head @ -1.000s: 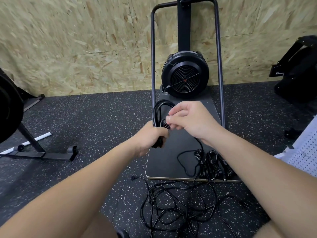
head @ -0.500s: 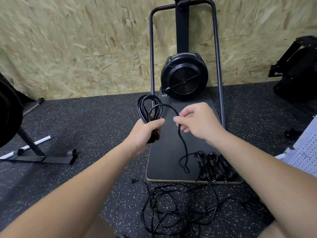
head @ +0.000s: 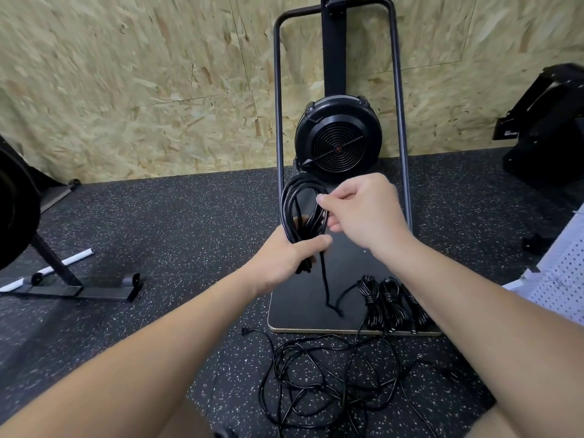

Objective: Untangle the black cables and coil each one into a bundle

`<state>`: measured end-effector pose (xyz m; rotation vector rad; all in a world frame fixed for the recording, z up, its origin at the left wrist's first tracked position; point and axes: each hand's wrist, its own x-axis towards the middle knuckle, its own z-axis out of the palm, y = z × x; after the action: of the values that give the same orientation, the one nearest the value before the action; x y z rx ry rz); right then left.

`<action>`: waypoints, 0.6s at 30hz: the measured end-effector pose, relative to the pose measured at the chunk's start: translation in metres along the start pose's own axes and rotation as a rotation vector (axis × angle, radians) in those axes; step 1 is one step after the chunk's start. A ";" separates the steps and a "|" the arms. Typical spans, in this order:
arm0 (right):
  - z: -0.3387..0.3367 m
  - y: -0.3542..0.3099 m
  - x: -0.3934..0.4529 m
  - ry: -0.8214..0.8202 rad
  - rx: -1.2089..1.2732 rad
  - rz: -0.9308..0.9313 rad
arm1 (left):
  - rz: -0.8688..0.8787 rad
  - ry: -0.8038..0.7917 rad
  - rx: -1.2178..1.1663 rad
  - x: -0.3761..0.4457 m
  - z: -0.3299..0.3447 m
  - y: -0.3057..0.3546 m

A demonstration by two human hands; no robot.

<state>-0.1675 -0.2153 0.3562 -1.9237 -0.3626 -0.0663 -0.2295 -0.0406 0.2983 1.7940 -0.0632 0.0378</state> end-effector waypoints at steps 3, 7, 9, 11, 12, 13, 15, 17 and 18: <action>-0.005 0.003 0.003 0.110 -0.196 -0.098 | -0.029 0.015 -0.062 0.003 0.001 -0.001; -0.011 0.008 0.008 0.030 -0.033 -0.082 | -0.024 -0.020 -0.187 0.004 -0.002 0.001; -0.013 0.008 0.013 -0.045 0.158 -0.035 | -0.004 0.031 -0.211 0.005 -0.004 0.002; -0.009 0.014 0.014 -0.160 0.228 0.083 | -0.011 0.095 -0.291 0.008 -0.007 0.003; -0.004 0.021 0.013 -0.237 0.177 0.136 | -0.015 0.116 -0.339 0.009 -0.009 0.004; 0.001 0.029 0.011 -0.346 0.084 0.154 | -0.017 0.132 -0.389 0.010 -0.009 0.004; 0.014 0.045 0.004 -0.613 -0.077 0.124 | -0.015 0.157 -0.494 0.012 -0.009 0.005; 0.023 0.055 -0.004 -0.803 -0.129 0.114 | -0.012 0.189 -0.556 0.013 -0.009 0.007; 0.026 0.056 -0.006 -0.830 -0.131 0.123 | -0.003 0.207 -0.571 0.014 -0.009 0.007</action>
<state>-0.1602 -0.2112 0.2943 -2.0244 -0.7958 0.8264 -0.2158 -0.0338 0.3084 1.2118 0.0717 0.1848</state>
